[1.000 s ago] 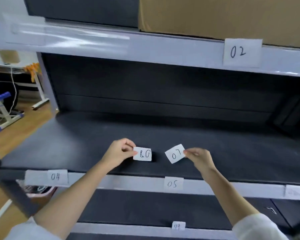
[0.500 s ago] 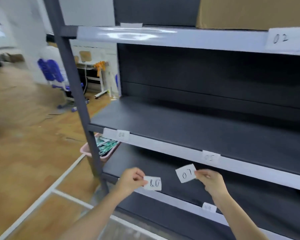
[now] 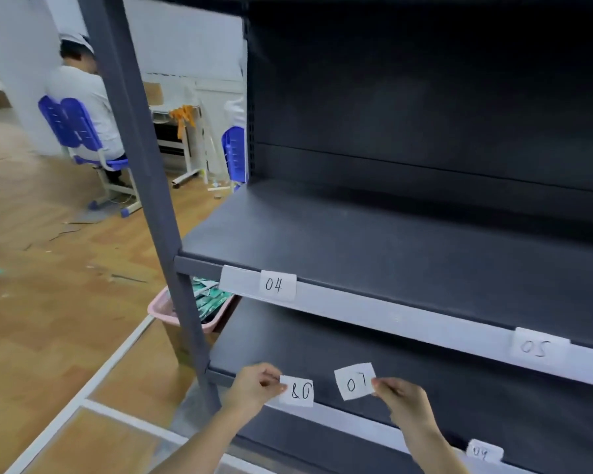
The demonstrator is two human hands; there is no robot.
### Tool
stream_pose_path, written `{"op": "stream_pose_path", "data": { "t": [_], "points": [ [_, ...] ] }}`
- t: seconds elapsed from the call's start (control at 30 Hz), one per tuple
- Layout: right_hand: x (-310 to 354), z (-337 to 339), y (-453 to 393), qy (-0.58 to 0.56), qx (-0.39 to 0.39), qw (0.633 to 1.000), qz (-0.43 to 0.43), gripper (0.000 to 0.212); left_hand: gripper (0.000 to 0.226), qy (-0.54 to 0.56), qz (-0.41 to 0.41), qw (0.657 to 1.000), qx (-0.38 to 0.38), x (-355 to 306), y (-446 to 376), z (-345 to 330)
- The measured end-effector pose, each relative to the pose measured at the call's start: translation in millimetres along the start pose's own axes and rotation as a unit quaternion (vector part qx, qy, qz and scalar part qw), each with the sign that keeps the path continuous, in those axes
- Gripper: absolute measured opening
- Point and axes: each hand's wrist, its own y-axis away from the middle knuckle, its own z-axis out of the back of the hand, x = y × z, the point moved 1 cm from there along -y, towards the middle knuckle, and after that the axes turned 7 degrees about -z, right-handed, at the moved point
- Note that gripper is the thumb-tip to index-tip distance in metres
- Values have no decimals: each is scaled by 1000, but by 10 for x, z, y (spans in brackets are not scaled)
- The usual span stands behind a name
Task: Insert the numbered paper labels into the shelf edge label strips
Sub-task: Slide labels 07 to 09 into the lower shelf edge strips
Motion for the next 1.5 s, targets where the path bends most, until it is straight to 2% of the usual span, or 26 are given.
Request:
{"op": "stream_pose_path", "data": {
  "t": [0.13,0.3,0.4,0.53,0.67,0.77,0.87,1.0,1.13,1.23,1.37,1.5],
  "points": [
    [-389,-342,-445,39,0,999,3,36,33,-8,-19,1000,13,510,-474,-200],
    [-892,-777,-1098,18,-21,999,22,27,32,-33,-65,997,-27,1274,-1202,-380],
    [-1082,-1037,-1372,-1,-19,998,62,19,12,-66,-89,993,-41,1627,-1498,-423],
    [-1273,-1314,-1607,-43,-26,993,105,10,21,-106,-136,979,-105,1830,-1686,-435],
    [-1392,-1449,-1705,-63,-35,987,146,17,24,-143,-151,972,-111,1883,-1794,-413],
    [-1408,-1474,-1676,-68,-35,987,144,8,32,-182,-159,962,-130,1897,-1745,-372],
    [-1351,-1470,-1578,-27,-18,990,138,31,12,-226,-251,934,-119,1782,-1446,-363],
    [-1239,-1463,-1553,13,-25,984,173,27,30,-316,-400,860,-9,1829,-1130,-439],
    [-1270,-1518,-1571,27,-12,988,151,19,43,-330,-437,836,34,2011,-1023,-499],
    [-1343,-1589,-1569,62,5,986,157,15,34,-369,-448,814,4,2133,-1025,-516],
    [-1364,-1643,-1574,112,31,962,248,21,35,-387,-491,778,-65,2261,-1085,-530],
    [-1361,-1693,-1570,86,28,944,317,22,36,-388,-521,755,-91,2347,-1127,-573]
  ]
}}
